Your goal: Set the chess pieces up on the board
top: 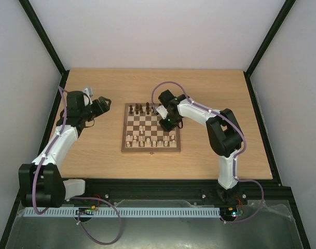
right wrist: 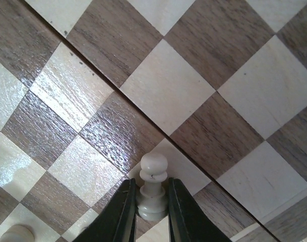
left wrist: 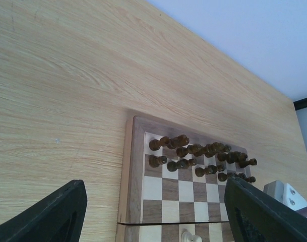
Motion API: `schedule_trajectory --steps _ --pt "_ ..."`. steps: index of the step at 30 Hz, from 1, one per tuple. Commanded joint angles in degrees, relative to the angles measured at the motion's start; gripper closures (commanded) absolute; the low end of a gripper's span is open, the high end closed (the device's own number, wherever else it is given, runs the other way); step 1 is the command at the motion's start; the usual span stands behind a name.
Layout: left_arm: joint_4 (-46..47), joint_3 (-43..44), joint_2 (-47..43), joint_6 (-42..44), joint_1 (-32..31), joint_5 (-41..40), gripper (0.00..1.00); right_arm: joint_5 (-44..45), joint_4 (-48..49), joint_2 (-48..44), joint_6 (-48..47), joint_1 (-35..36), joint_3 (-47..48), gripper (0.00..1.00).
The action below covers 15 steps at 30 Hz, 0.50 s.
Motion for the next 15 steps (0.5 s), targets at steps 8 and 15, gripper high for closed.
schedule_trajectory --steps 8,15 --pt "-2.96 7.83 7.86 2.00 -11.07 9.01 0.29 -8.33 10.13 -15.67 -6.49 -0.16 -9.70 0.90" --pt "-5.68 14.90 16.87 0.31 -18.52 21.92 0.36 -15.45 16.92 -23.72 -8.24 -0.16 -15.00 0.89"
